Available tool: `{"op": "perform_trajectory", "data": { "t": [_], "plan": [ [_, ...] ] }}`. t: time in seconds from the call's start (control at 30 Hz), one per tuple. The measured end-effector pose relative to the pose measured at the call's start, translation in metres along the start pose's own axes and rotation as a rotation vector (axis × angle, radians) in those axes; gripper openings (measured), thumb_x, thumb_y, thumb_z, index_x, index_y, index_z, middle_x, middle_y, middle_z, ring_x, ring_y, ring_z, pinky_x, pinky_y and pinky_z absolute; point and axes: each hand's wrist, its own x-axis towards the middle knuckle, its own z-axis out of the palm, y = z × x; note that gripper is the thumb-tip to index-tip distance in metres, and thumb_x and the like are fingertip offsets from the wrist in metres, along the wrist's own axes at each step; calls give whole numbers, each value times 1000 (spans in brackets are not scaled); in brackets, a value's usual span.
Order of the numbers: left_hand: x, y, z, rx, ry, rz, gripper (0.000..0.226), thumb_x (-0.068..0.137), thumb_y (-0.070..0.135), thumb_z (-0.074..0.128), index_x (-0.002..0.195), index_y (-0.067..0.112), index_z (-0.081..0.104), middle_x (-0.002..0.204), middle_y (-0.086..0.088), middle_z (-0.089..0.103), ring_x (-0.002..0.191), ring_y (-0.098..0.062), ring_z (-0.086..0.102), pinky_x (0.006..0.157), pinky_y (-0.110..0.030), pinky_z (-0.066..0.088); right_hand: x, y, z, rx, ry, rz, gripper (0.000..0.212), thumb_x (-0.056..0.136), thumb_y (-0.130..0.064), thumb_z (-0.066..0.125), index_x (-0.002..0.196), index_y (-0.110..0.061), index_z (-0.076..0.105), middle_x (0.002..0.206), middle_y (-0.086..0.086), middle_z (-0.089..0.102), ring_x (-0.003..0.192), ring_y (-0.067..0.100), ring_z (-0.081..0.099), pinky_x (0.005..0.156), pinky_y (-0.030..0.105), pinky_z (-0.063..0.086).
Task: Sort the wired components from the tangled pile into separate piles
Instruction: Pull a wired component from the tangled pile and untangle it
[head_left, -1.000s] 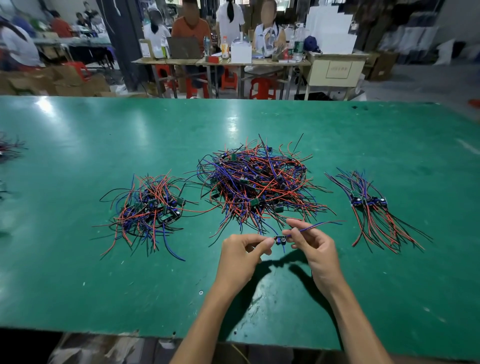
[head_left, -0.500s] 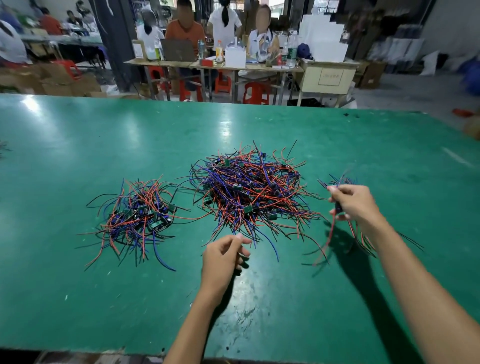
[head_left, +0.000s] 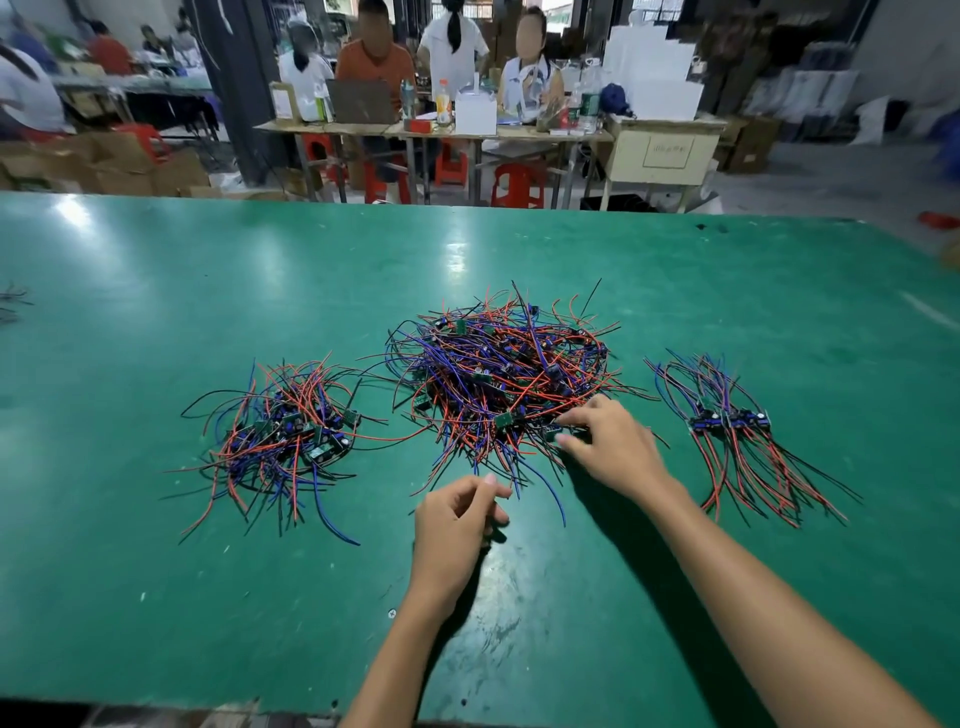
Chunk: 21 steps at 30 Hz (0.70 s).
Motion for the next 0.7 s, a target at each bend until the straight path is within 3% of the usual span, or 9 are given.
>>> {"op": "perform_trajectory", "data": {
  "t": [0.1, 0.2, 0.33, 0.47, 0.57, 0.63, 0.7],
  "plan": [
    [0, -2, -1, 7, -6, 0, 29, 100, 22, 61, 79, 13, 77, 70, -25, 67, 55, -17, 59, 50, -17, 45, -2, -3, 18, -18, 96, 50, 26, 92, -47, 69, 110, -30, 73, 106, -4, 55, 110, 19, 50, 89, 35, 40],
    [1, -3, -1, 12, -5, 6, 29, 100, 22, 61, 78, 14, 77, 70, -24, 67, 54, -16, 58, 51, -18, 46, -6, -1, 21, -89, 140, 8, 25, 90, -53, 68, 100, -31, 74, 106, -8, 54, 108, 17, 46, 89, 36, 30],
    [0, -3, -1, 24, -12, 19, 28, 101, 22, 61, 80, 13, 78, 71, -23, 68, 55, -14, 58, 51, -16, 45, -24, -1, 15, 141, 183, -49, 18, 85, -54, 73, 82, -37, 69, 106, -20, 59, 108, 7, 43, 83, 30, 16],
    [1, 0, 1, 15, -50, 26, 28, 102, 22, 58, 89, 6, 78, 73, -20, 69, 51, -9, 52, 50, -13, 43, -55, -5, 11, 398, 303, -166, 15, 81, -44, 81, 84, -36, 68, 96, -24, 69, 102, -1, 59, 93, 28, 36],
    [0, 1, 3, 88, -166, 42, 28, 100, 33, 61, 93, 11, 78, 83, -4, 76, 57, -4, 56, 55, -17, 42, -80, -15, 14, 381, 348, -322, 16, 81, -42, 78, 91, -33, 70, 89, -24, 68, 91, -5, 61, 88, 19, 43],
    [-1, -1, 2, 143, -208, 74, 19, 97, 33, 66, 96, 19, 79, 88, -2, 77, 65, -14, 60, 60, -28, 45, -92, -19, 23, 334, 380, -387, 21, 79, -31, 86, 95, -27, 74, 86, -19, 70, 83, 0, 61, 82, 25, 47],
    [0, -5, 0, 140, -213, 85, 9, 94, 25, 72, 99, 20, 78, 92, -2, 78, 74, -35, 65, 65, -42, 51, -100, -21, 30, 323, 419, -403, 24, 79, -24, 88, 99, -22, 76, 85, -14, 71, 78, 3, 62, 78, 28, 50]
  ]
}}
